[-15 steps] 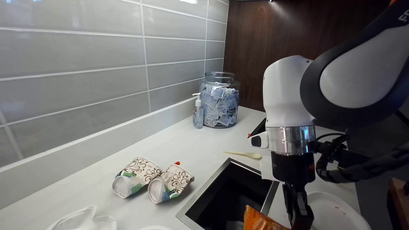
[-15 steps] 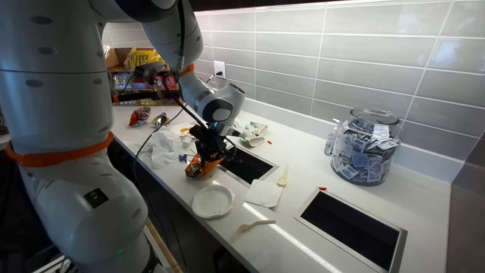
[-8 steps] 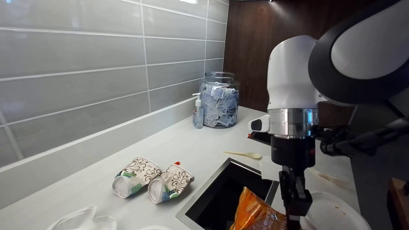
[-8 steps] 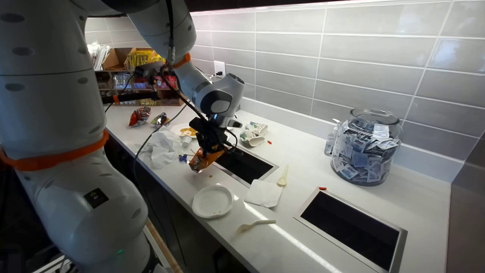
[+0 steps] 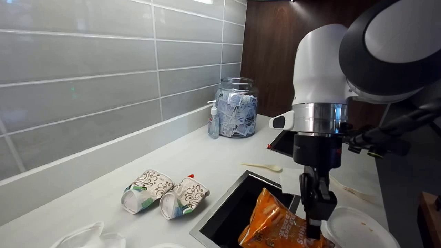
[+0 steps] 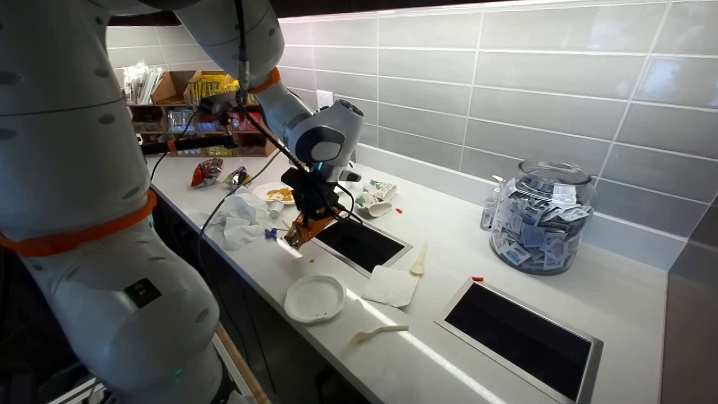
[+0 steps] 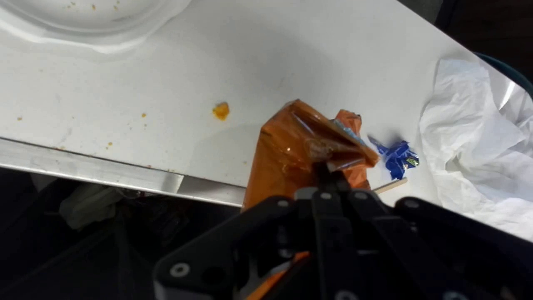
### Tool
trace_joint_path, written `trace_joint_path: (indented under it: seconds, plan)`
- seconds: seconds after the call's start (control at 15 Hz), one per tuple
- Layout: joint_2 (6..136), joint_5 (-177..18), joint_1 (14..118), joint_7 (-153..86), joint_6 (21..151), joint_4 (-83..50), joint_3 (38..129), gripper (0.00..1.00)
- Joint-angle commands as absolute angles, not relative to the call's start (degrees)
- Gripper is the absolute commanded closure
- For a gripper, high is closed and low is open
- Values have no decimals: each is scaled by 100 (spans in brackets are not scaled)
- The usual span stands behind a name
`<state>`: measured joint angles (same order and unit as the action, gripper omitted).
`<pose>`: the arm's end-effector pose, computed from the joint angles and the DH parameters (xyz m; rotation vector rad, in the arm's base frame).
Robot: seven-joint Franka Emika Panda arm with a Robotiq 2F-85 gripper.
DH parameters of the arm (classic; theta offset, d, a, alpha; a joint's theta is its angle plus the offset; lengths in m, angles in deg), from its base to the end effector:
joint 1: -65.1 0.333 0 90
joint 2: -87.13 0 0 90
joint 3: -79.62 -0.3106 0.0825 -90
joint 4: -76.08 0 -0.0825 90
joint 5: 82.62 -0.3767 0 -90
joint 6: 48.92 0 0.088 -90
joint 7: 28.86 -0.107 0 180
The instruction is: Pour the contents from the orange packet into the left bin
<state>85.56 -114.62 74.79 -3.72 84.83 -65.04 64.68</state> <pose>0.4119 0.1988 0.2742 -2.6881 -0.6102 0.2093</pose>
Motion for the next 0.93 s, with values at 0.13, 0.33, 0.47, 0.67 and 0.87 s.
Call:
trace_joint_path:
  seconds: [0.13, 0.33, 0.47, 0.67, 0.87]
  plan:
    - [8542, -11458, 7561, -377, 8470, -6495, 6544, 100]
    - [8734, -11446, 7507, 25, 8692, -6534, 6614, 100]
    - [8814, -11453, 7487, 287, 8836, -6521, 6688, 100]
    - [8900, -11580, 7493, 774, 9142, -6521, 6800, 100]
    - [8950, -11734, 7514, 1196, 9422, -6505, 6885, 100]
